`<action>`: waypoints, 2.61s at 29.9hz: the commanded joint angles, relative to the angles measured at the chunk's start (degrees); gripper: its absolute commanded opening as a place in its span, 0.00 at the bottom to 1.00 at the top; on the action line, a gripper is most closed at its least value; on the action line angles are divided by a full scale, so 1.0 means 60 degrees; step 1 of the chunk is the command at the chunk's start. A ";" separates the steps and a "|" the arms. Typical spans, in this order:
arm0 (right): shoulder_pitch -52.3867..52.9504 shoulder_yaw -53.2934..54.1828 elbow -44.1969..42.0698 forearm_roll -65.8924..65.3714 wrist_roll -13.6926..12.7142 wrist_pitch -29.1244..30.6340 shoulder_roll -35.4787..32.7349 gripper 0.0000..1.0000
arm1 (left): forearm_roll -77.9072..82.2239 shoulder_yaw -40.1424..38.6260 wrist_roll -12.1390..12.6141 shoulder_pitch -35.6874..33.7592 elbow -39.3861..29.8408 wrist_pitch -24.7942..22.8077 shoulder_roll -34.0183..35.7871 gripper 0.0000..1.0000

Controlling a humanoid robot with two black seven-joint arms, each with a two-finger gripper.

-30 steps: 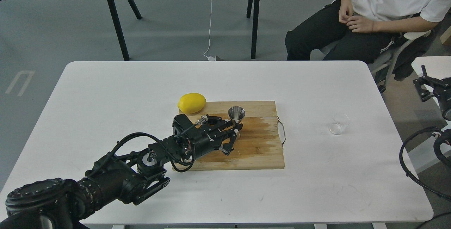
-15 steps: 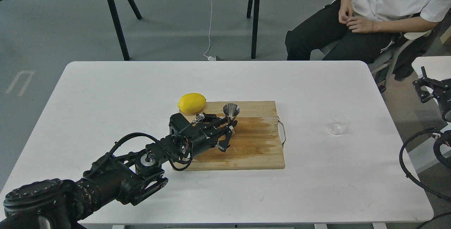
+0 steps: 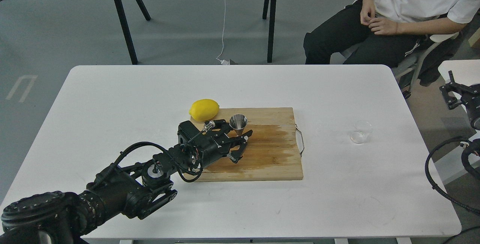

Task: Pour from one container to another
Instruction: 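Carry the jigger onto the cutting board beside the lemon and set it down, then open the left gripper and pull the left arm back, then reach the right gripper to the clear glass cup and grasp it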

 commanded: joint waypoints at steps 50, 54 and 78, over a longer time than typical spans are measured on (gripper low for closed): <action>-0.2958 0.0161 0.2806 0.3324 -0.2722 0.0000 -0.0637 0.99 | -1.8044 -0.7338 -0.0278 0.0955 -0.3607 -0.7566 0.4210 1.00; -0.3457 0.0234 0.3555 0.3763 -0.2944 0.0000 -0.0637 1.00 | -1.9219 -0.7368 -0.0278 0.0998 -0.3459 -0.8341 0.4195 1.00; -0.4864 -0.0701 0.6397 0.3984 -0.2972 -0.3567 -0.0446 1.00 | -1.9895 -0.7353 -0.0425 0.1746 -0.3444 -0.8460 0.3799 1.00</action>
